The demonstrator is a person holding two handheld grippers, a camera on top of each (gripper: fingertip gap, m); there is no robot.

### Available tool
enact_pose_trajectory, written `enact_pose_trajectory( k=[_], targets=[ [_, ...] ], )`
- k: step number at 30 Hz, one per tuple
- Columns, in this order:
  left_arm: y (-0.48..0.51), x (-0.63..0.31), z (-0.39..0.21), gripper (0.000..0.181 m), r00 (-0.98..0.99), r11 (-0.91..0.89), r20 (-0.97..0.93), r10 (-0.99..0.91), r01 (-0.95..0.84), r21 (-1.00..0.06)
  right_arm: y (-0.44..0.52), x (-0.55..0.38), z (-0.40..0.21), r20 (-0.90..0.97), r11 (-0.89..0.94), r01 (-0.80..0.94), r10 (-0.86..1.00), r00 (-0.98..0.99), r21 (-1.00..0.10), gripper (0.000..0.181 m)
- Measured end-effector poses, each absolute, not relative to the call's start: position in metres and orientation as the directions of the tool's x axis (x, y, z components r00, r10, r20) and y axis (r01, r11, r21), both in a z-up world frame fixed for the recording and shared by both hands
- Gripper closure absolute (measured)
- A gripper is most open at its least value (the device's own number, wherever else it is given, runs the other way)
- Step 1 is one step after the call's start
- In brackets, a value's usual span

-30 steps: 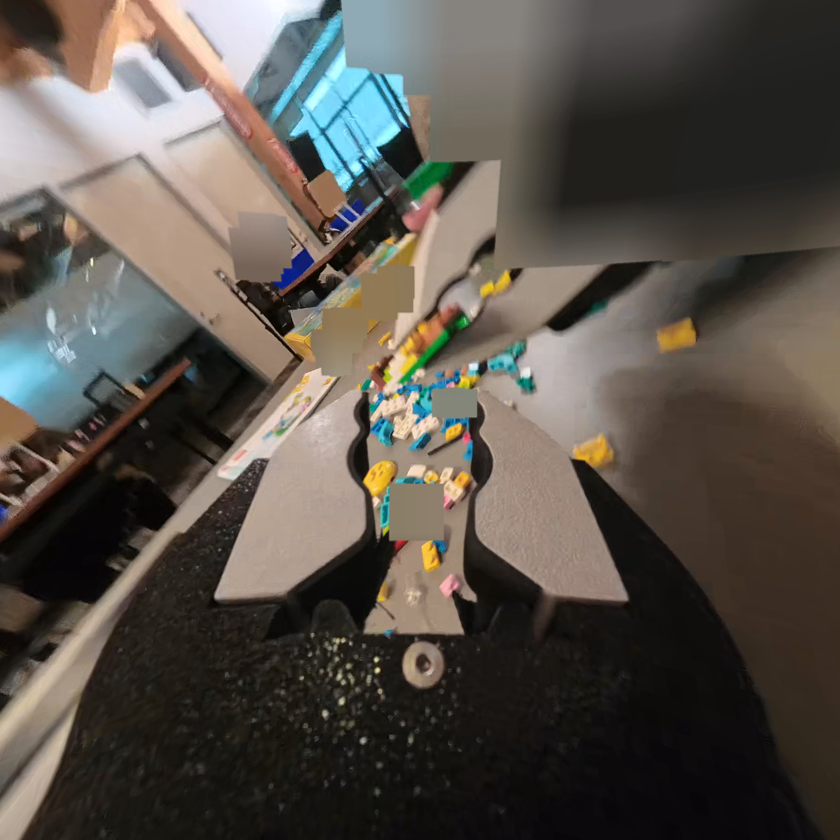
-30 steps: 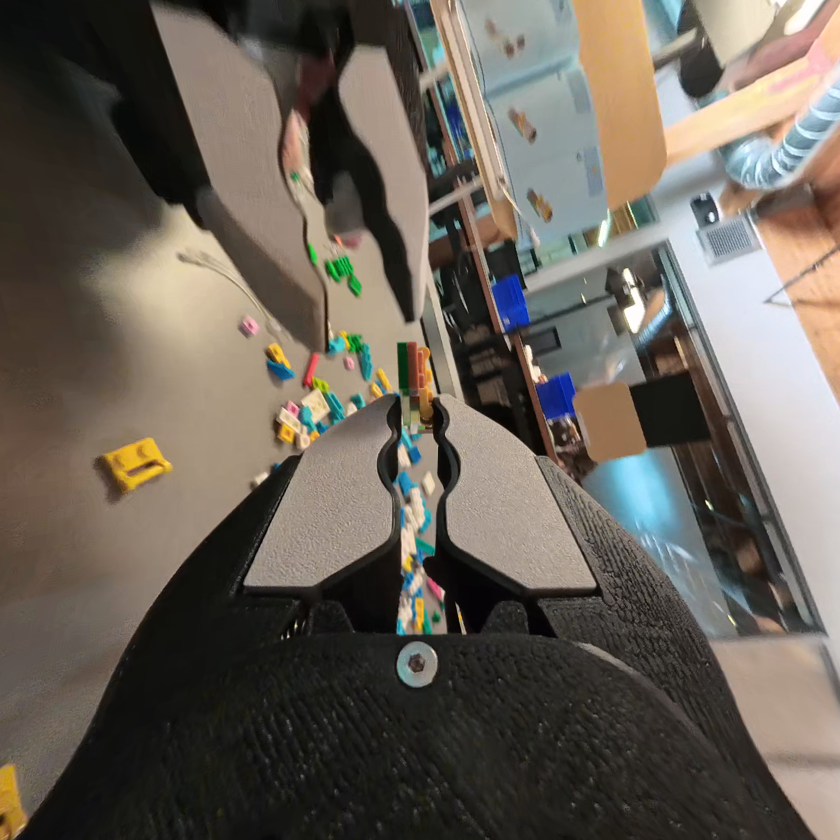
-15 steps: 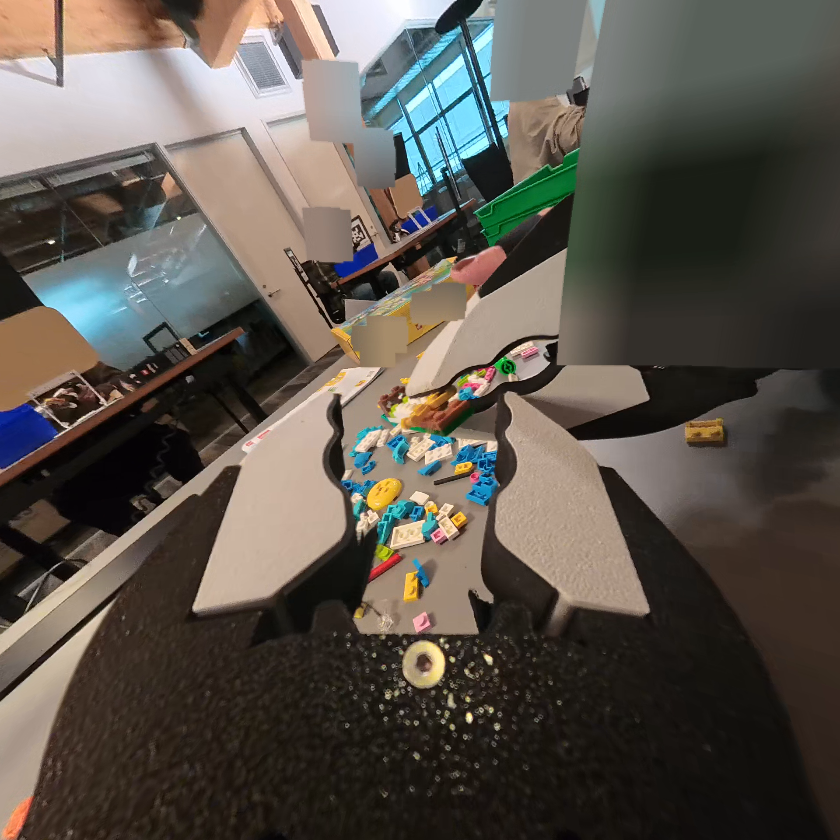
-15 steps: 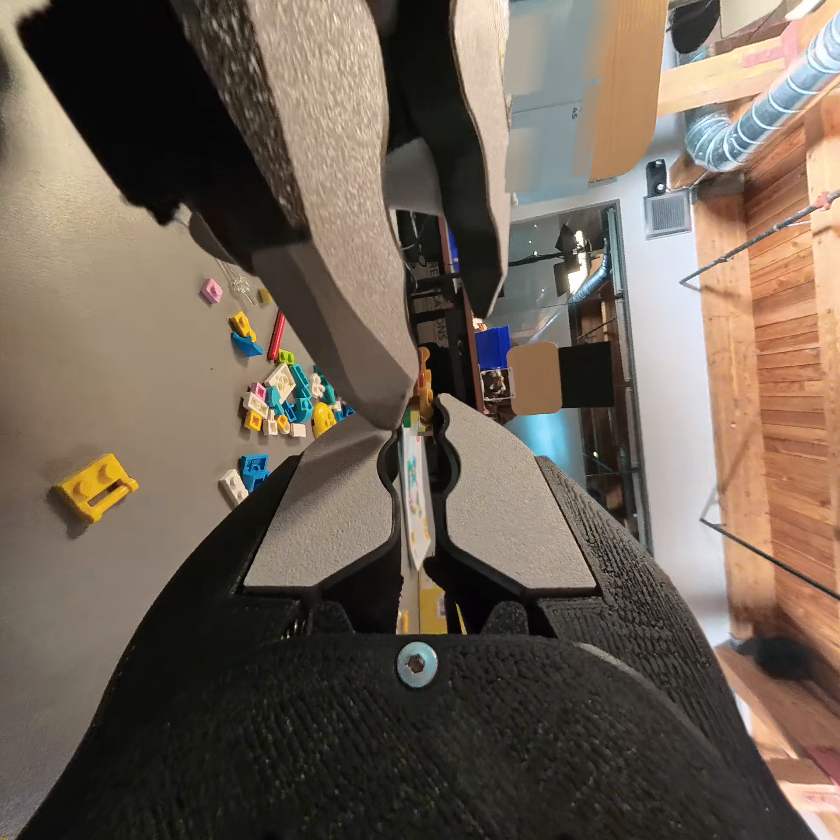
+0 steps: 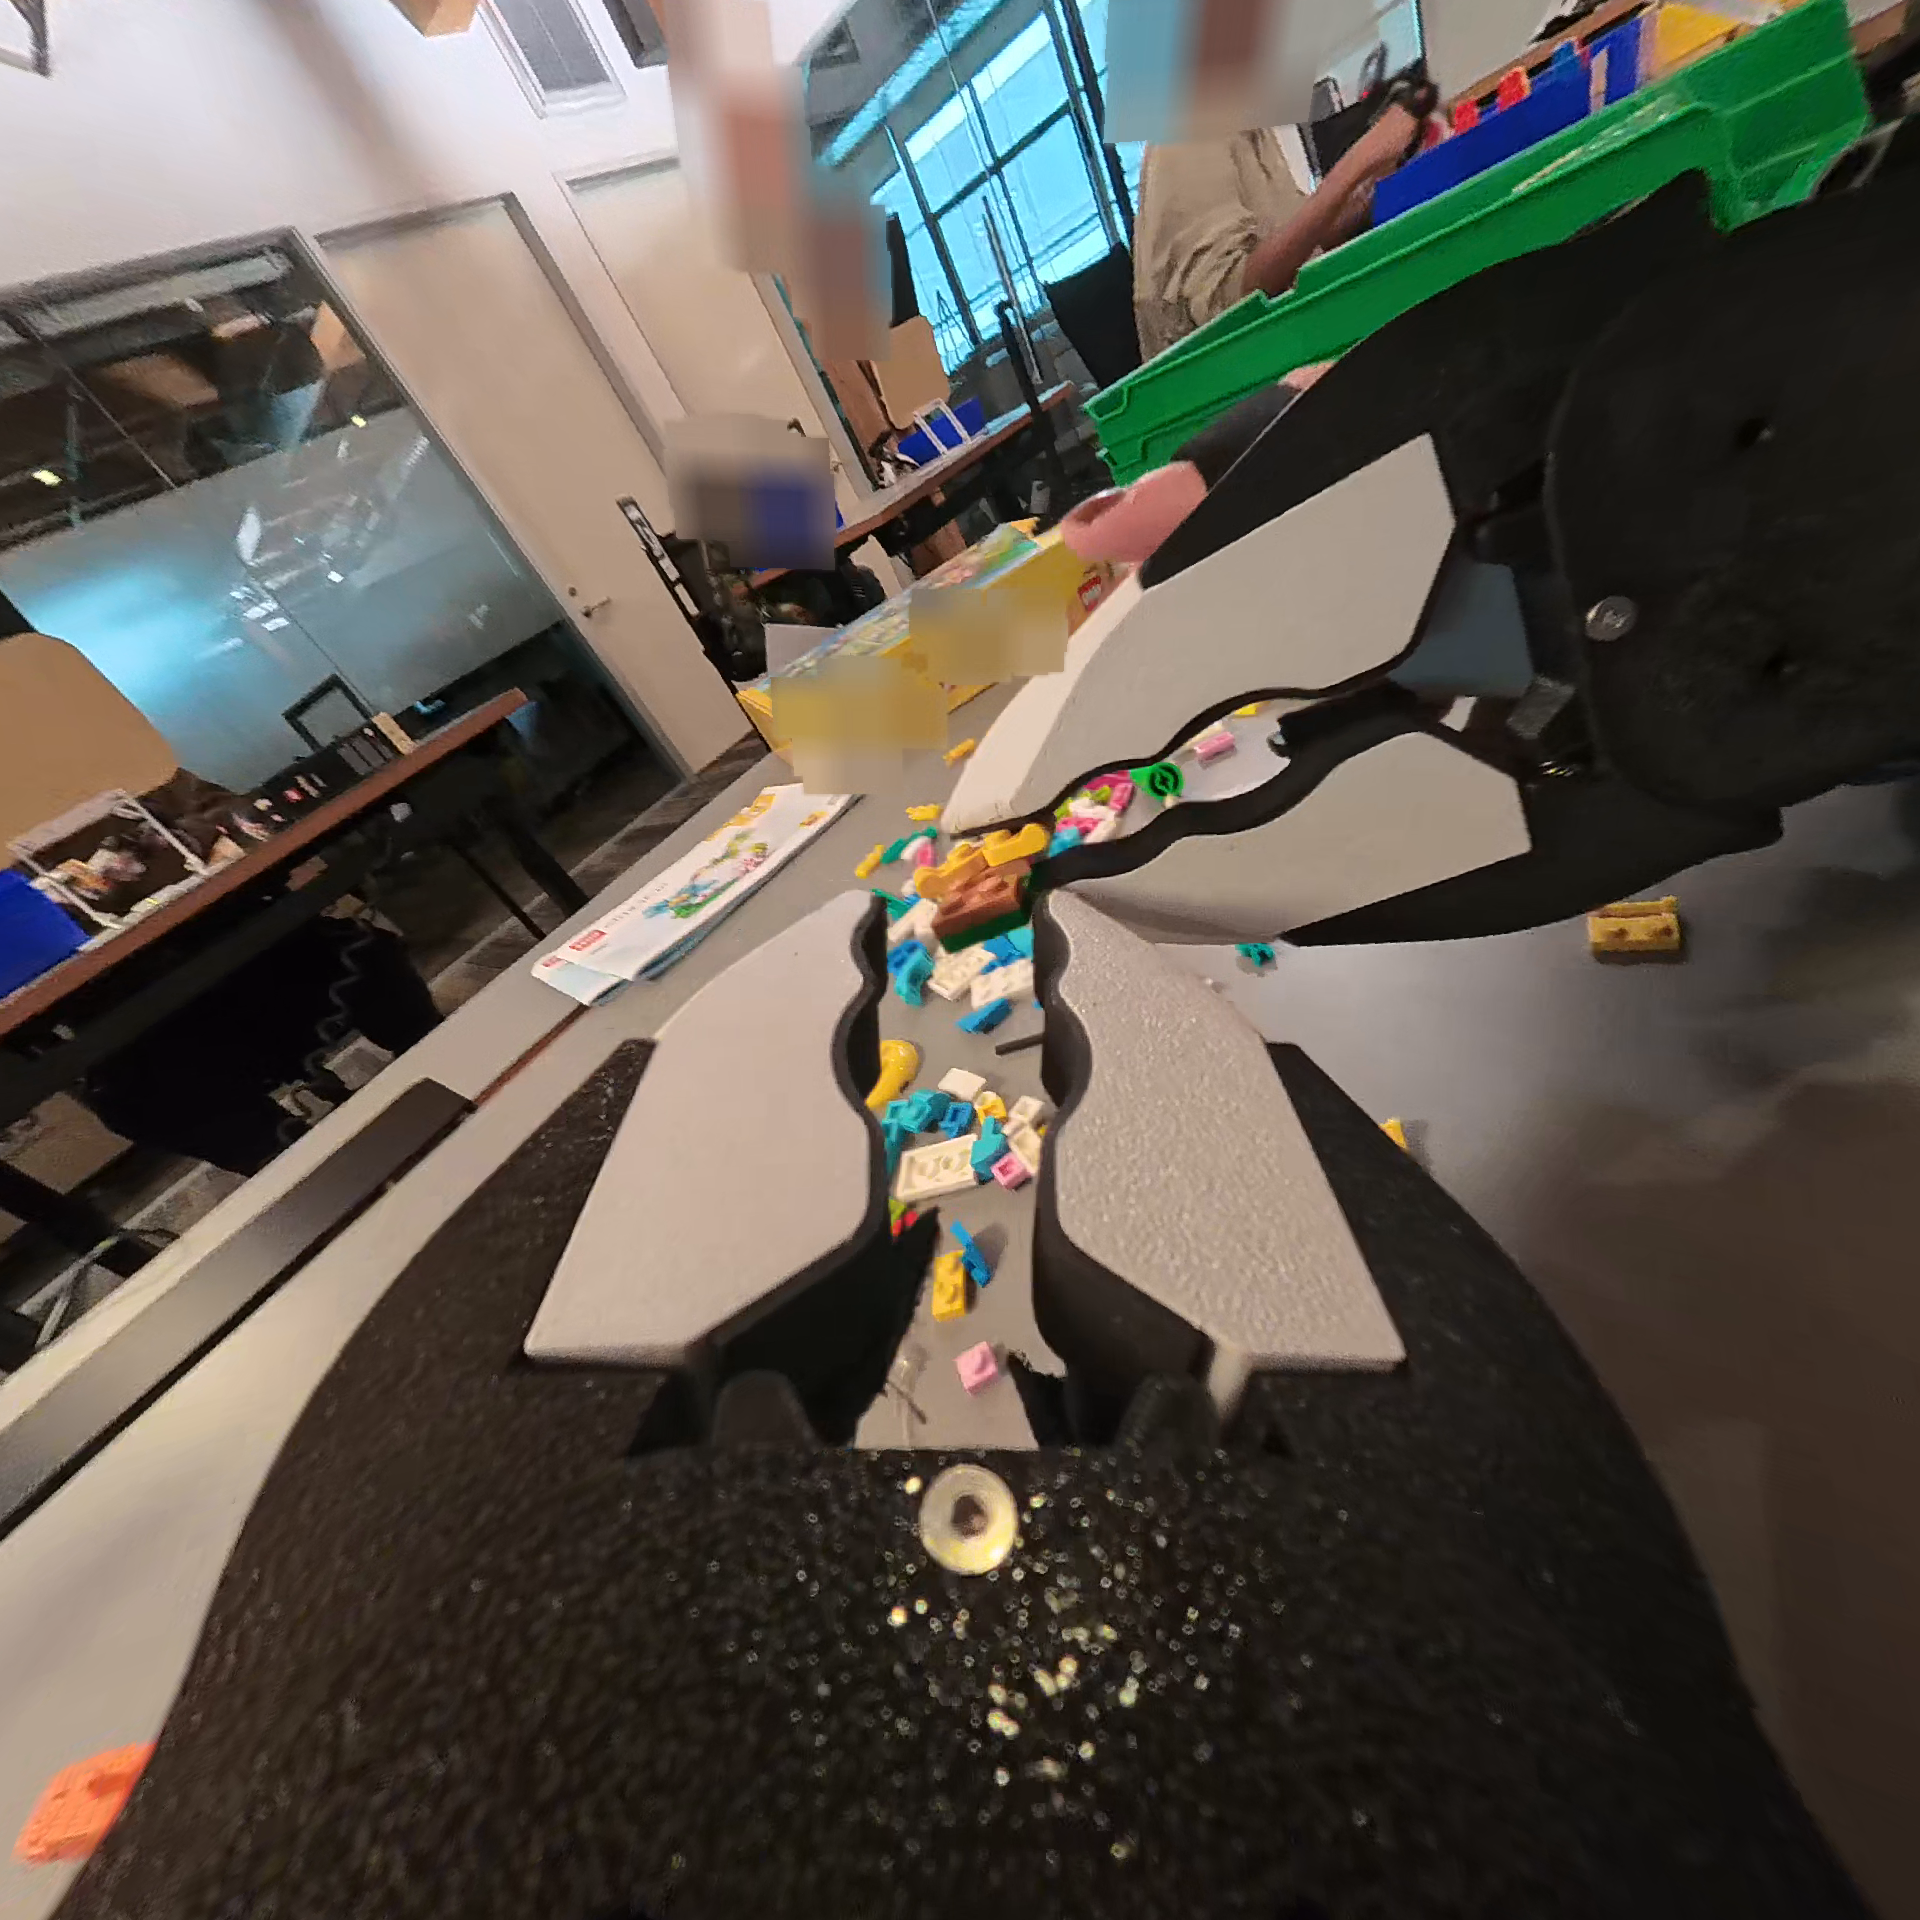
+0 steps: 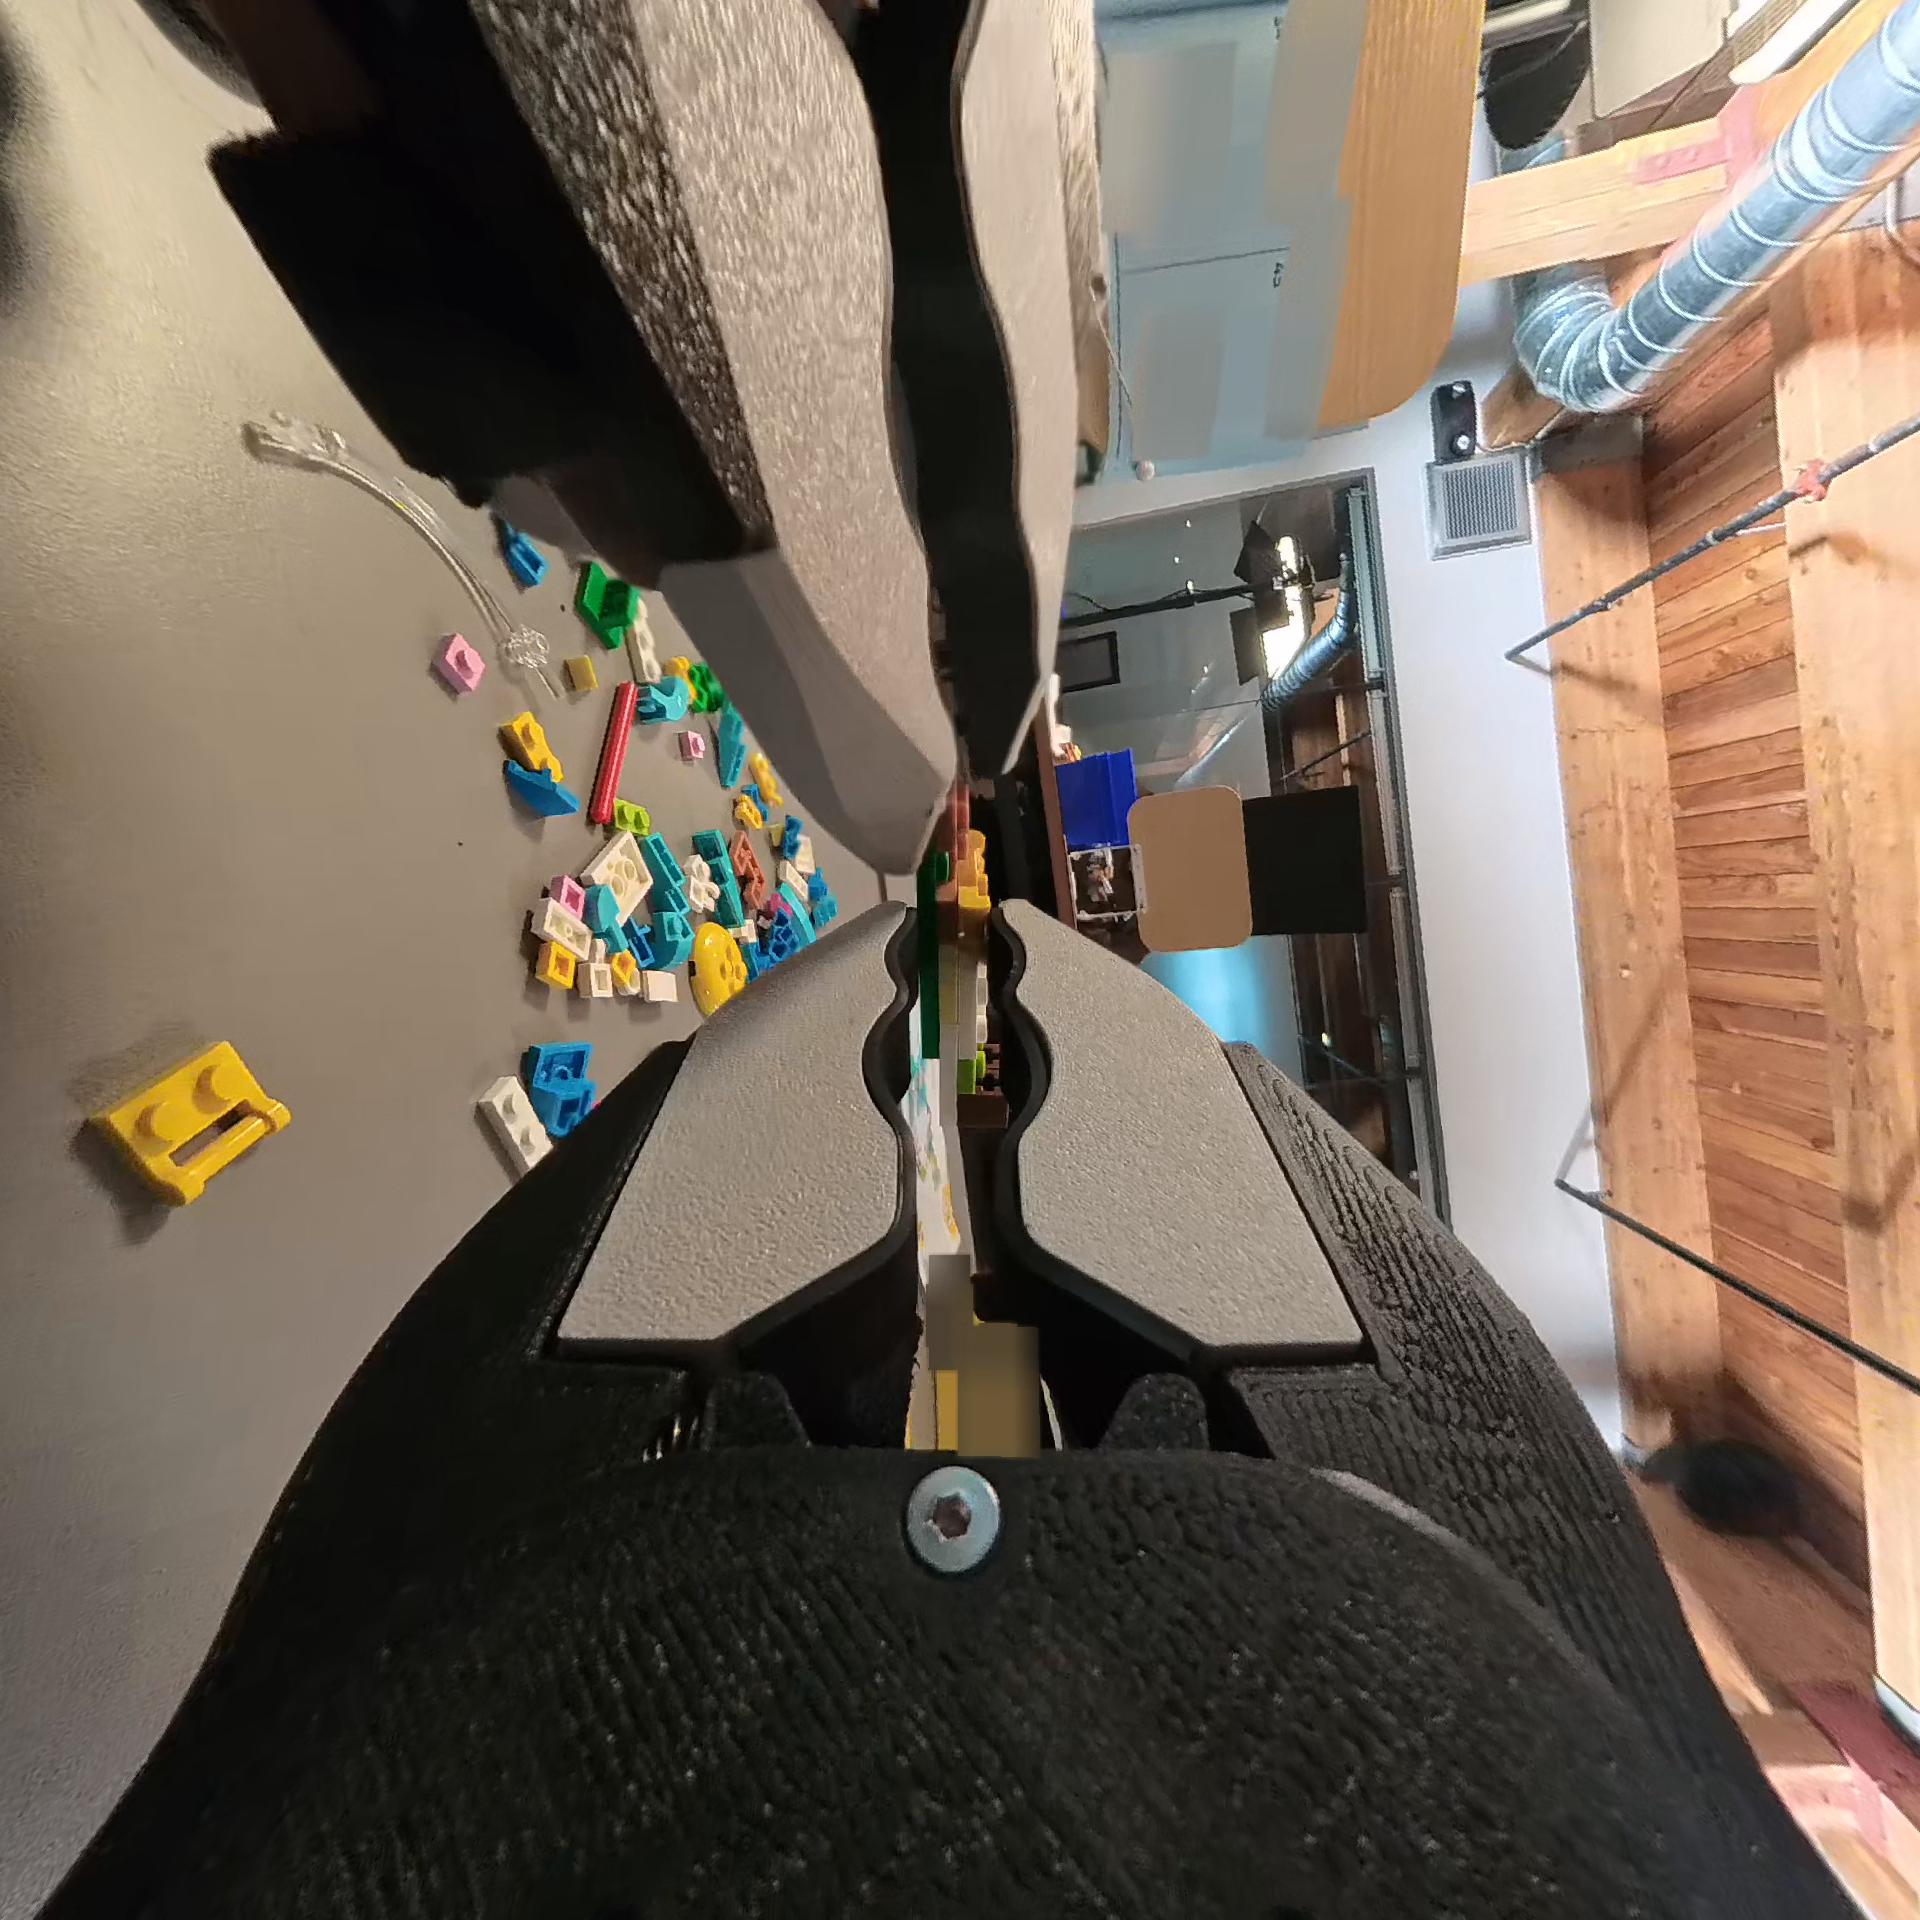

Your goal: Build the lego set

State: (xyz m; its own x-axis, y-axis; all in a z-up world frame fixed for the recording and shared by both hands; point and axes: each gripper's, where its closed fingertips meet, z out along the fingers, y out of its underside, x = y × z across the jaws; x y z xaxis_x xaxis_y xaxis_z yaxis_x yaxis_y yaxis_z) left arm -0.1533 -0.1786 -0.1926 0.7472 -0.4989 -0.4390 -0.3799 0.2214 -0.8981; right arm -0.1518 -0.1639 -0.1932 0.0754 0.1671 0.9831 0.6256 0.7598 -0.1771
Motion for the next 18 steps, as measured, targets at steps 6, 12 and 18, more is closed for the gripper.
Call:
enact_pose_trajectory(
  k=[6, 12, 18],
  targets=[
    [-0.180, -0.150, -0.196, 0.164, 0.723, 0.211, -0.402, -0.562, -0.345, -0.915, -0.169, -0.153, -0.191, 0.990, 0.791, 0.596, 0.124, 0.061, -0.136, 0.171],
    [-0.181, -0.162, -0.189, 0.164, 0.677, 0.313, -0.507, -0.534, -0.398, -0.862, -0.179, -0.147, -0.184, 0.917, 0.832, 0.388, 0.378, 0.127, -0.397, 0.162],
    [-0.192, -0.156, -0.192, 0.164, 0.576, 0.371, -0.503, -0.645, -0.340, -0.864, -0.186, -0.126, -0.158, 0.544, 0.545, 0.000, 0.837, 0.059, -0.838, 0.140]
  ],
)
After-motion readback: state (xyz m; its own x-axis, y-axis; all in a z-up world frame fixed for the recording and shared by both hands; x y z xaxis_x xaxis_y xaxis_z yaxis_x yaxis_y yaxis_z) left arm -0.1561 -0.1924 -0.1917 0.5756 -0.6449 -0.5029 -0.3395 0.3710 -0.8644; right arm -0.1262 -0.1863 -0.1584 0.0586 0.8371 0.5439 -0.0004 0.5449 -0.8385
